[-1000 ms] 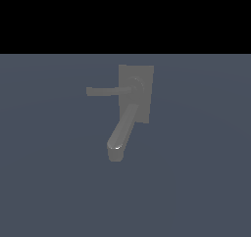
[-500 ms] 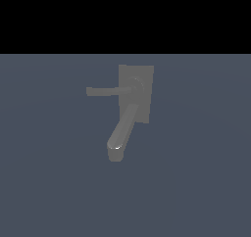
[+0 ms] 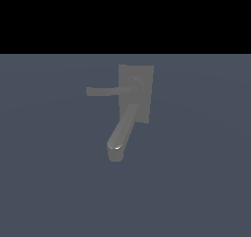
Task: Turn on the faucet by rotating a designated handle.
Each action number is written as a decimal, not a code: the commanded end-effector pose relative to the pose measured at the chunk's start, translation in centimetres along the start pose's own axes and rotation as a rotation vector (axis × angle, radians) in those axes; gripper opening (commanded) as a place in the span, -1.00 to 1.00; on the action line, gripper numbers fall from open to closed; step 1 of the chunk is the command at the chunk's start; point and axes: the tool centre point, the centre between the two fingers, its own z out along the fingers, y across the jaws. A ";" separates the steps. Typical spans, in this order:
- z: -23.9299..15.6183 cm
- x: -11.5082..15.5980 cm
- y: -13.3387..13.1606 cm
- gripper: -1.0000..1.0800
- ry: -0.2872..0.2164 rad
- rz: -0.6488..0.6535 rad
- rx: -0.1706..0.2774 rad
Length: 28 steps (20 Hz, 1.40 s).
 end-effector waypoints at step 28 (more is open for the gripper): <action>6.4 11.1 6.4 -1.00 -0.190 -0.363 -0.730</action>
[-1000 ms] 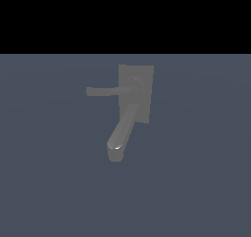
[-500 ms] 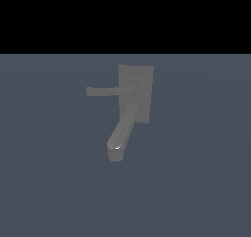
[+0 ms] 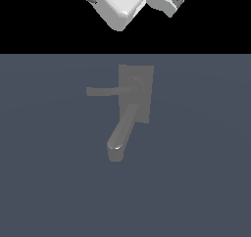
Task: Turn on the faucet by rotating a designated handle.
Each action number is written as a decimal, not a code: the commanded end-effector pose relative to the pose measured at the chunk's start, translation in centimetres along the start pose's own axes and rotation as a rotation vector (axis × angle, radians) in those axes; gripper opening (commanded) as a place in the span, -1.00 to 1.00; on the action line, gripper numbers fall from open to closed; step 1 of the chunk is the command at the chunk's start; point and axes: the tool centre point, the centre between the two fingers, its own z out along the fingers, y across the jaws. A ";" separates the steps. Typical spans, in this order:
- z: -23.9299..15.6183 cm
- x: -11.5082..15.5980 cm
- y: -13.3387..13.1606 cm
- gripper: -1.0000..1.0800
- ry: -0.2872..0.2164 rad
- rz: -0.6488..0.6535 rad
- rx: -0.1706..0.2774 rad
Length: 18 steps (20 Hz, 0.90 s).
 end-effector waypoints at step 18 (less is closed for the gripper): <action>0.5 9.5 0.7 -1.00 -0.023 -0.319 -0.505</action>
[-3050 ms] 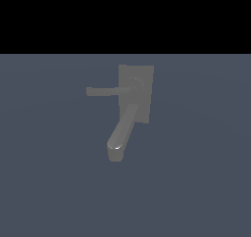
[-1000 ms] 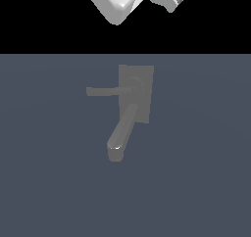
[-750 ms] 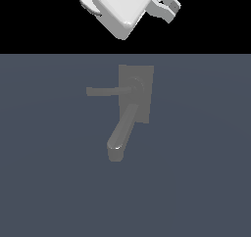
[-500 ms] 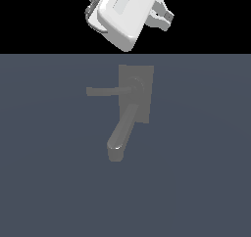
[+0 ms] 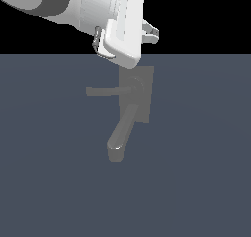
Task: Turn on the faucet by rotating a designated handle.
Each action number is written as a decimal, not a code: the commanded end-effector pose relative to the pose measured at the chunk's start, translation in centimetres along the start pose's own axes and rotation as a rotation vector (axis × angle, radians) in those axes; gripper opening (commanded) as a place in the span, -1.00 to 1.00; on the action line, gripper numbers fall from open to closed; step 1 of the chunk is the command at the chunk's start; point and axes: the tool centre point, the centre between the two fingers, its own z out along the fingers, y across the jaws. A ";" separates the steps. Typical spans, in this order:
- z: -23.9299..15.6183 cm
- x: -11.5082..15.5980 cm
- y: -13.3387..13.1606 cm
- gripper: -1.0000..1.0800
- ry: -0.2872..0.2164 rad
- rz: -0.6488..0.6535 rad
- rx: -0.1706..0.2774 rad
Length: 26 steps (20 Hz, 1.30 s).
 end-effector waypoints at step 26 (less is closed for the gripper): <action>-3.9 6.4 0.6 -1.00 0.083 -0.206 -0.253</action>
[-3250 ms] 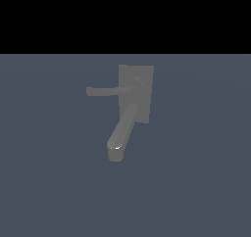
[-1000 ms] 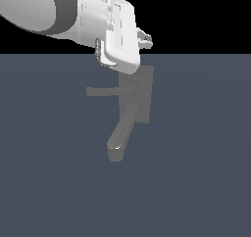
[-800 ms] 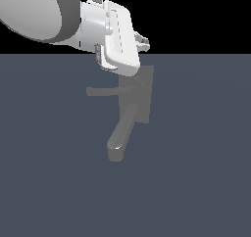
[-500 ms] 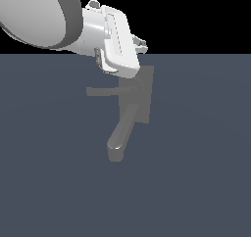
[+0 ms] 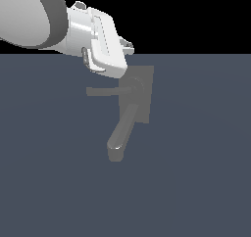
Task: Turn on the faucet by rotating a designated handle.
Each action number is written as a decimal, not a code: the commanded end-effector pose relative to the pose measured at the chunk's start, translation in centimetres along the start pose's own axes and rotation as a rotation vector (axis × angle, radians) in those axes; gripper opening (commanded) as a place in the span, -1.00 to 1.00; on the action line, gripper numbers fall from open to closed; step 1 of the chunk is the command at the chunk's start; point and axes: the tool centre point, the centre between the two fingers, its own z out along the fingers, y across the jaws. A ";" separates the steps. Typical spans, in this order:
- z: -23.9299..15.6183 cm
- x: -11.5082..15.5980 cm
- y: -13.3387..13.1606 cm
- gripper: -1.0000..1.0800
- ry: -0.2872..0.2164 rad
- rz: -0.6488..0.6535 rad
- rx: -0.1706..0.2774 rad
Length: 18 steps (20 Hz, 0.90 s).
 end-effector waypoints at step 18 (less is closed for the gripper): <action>-1.1 2.7 0.9 -1.00 0.018 -0.093 -0.127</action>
